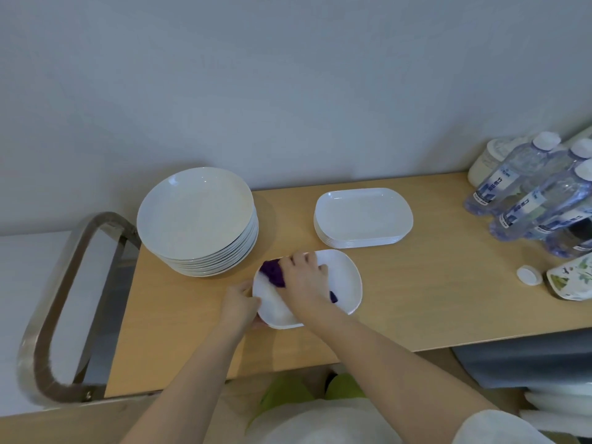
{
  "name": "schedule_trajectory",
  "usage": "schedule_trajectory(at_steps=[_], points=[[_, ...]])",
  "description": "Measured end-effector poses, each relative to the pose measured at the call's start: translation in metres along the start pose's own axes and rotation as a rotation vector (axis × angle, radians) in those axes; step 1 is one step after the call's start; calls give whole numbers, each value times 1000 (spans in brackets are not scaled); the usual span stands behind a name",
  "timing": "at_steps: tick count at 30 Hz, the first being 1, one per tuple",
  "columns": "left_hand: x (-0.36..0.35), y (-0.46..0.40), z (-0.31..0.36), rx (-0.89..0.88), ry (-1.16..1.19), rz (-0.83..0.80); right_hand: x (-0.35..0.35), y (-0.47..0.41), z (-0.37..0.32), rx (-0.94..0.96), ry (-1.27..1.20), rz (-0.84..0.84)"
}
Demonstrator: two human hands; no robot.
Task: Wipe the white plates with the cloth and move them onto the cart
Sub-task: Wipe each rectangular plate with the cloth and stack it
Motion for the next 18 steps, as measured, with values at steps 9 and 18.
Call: schedule_trajectory(at_steps=[9,18], points=[[-3,-1,1,-31,-70,15,3,-2,6,59,28,10],[-6,2,5,-25,-68,32,11,44,87,-208,-53,-28]])
Point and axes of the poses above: each hand's wrist, its own y-axis away from the middle knuckle, its own x-axis out of the back of the hand, z = x × y, the point moved 4 cm from there along -y, towards the middle knuckle, and after that the axes turned 11 degrees about x, right-handed, at the moved point
